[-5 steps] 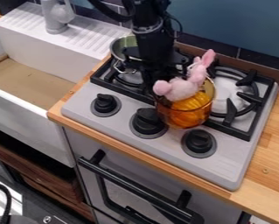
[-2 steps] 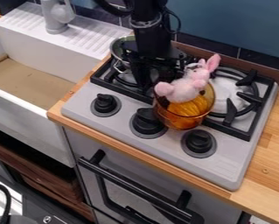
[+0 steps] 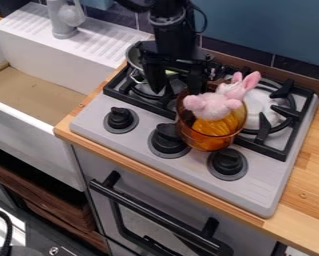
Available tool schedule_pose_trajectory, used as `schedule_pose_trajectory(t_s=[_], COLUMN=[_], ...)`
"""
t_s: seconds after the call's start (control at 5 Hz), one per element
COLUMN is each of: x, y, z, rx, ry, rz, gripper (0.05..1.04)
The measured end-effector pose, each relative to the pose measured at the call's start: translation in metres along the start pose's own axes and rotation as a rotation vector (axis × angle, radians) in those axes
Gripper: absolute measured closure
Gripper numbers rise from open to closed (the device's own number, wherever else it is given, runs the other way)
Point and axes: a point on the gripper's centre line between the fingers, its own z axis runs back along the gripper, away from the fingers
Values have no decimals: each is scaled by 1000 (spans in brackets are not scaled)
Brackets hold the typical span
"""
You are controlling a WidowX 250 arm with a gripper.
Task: Move the yellow pot beside the right burner
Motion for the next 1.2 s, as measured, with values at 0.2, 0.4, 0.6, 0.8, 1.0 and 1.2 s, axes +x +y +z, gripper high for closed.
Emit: schedule_pose_trajectory(t_s=[0.2, 0.4, 0.6, 0.8, 1.0, 1.2], x=[2, 1, 5, 6, 9, 12], y=[1, 3, 3, 3, -1, -4], z=[4, 5, 18, 29, 37, 48], rx=[-6, -15, -19, -16, -19, -23], ry=[6, 12, -11, -30, -29, -32], rz=[10, 17, 26, 30, 38, 41], gripper=[89, 89, 89, 89, 89, 89])
